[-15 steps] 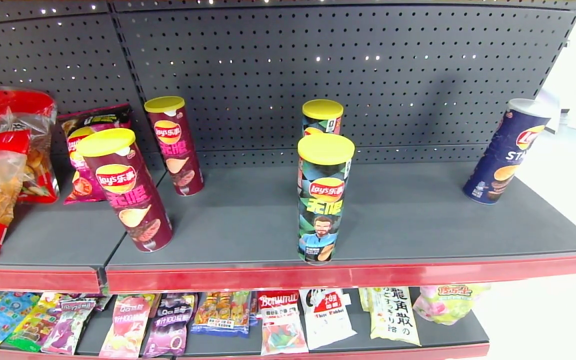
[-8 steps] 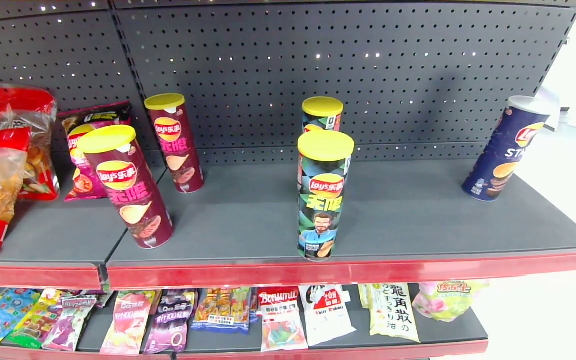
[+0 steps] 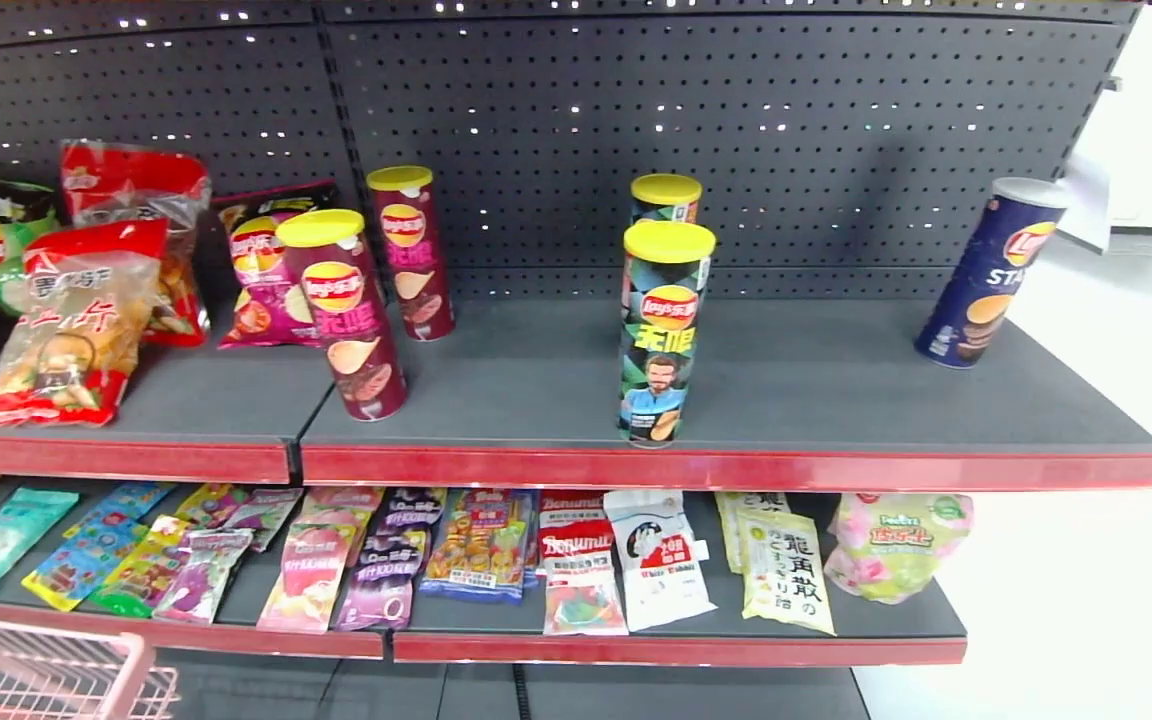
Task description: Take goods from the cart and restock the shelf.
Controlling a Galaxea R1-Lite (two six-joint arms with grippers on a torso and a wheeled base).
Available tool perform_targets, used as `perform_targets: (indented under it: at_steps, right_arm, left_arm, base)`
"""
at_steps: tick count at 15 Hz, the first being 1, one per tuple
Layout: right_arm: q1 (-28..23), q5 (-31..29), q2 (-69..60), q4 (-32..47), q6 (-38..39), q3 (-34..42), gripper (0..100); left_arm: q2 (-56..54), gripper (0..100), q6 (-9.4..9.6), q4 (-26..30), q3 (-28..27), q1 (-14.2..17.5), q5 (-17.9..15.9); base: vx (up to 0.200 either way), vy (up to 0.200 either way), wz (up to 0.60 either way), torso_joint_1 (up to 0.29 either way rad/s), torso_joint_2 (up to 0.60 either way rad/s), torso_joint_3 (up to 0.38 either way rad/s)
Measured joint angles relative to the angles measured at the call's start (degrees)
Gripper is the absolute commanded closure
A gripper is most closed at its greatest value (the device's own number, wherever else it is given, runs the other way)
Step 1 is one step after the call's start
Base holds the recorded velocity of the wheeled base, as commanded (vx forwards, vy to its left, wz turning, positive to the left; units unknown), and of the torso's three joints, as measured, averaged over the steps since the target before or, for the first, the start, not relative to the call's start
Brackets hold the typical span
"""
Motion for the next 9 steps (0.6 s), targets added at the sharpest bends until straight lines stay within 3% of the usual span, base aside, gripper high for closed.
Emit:
perform_targets:
  at_steps: [9]
  right_arm:
    - [0.1,0.0,0.0,0.0,0.0,0.0,0]
  left_arm:
    - [0.0,0,0.00,0.0,0.0,0.0,0.0]
  base:
    - [0.000,0.000,0.60,0.005,0.00,0.003]
